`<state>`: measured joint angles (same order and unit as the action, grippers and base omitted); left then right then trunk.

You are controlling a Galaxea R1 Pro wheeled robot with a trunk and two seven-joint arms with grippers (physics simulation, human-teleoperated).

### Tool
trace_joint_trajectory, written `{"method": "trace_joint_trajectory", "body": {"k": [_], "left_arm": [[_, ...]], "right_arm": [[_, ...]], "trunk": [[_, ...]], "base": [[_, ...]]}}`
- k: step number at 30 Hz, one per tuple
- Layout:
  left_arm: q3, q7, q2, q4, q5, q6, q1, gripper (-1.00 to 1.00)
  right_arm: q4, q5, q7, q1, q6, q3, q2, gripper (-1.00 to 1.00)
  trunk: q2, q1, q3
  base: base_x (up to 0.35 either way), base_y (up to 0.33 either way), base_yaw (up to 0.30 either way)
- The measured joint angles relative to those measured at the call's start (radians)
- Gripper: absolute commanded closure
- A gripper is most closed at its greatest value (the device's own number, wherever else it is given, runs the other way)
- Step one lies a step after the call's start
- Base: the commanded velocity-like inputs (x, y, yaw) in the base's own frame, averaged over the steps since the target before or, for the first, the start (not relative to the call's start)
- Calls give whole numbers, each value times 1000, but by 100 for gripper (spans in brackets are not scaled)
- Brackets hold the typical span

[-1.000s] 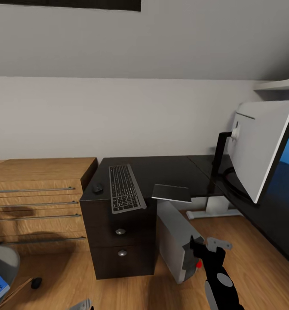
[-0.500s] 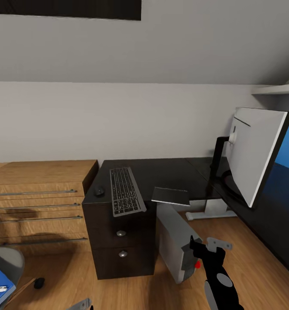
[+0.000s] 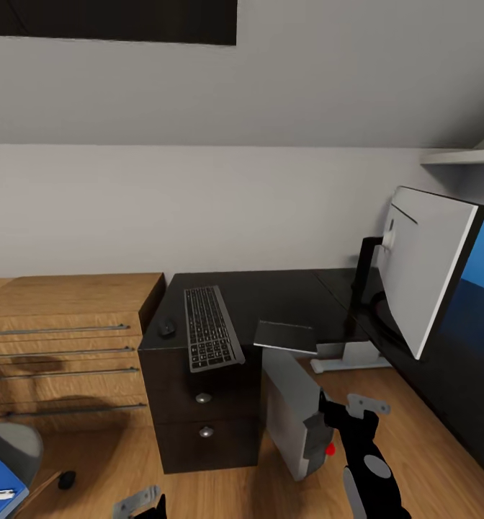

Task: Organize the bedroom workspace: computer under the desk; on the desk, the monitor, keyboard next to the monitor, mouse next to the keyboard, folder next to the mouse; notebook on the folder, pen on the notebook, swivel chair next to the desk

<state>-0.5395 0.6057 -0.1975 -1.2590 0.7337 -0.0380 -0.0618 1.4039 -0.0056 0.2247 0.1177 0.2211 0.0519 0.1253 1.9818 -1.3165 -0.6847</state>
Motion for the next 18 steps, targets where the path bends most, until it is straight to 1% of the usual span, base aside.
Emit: {"method": "trace_joint_trajectory", "body": {"k": [3,6,7,8,11,14,18], "left_arm": [[2,0,-2,-60,3,38,0,-100],[17,1,-2,-123,5,113,0,-100],[27,1,-1,-144,4,145,0,-100],[49,3,2,-183,2,207,0,-100],[85,4,9,-230,2,286,0,-100],[116,1,20,-257,1,333,-1,-100],[151,-1,36,-274,1,369,7,-100]], "right_arm": [[20,0,2,0,5,-9,0,-100],[51,1,4,0,17,-22,0,-100],[65,1,4,0,25,-26,0,-100],[93,2,7,0,47,-32,0,-100],[131,2,14,1,93,-38,0,-100],[149,3,23,4,138,-41,0,-100],[161,3,30,16,187,-43,0,-100]], "trunk": [[-21,12,9],[-42,23,19],[-49,27,22],[-56,31,25],[-77,42,34],[-98,54,44],[-126,69,56]], "base": [[0,0,0],[0,0,0],[0,0,0],[0,0,0],[0,0,0],[0,0,0],[0,0,0]]}}
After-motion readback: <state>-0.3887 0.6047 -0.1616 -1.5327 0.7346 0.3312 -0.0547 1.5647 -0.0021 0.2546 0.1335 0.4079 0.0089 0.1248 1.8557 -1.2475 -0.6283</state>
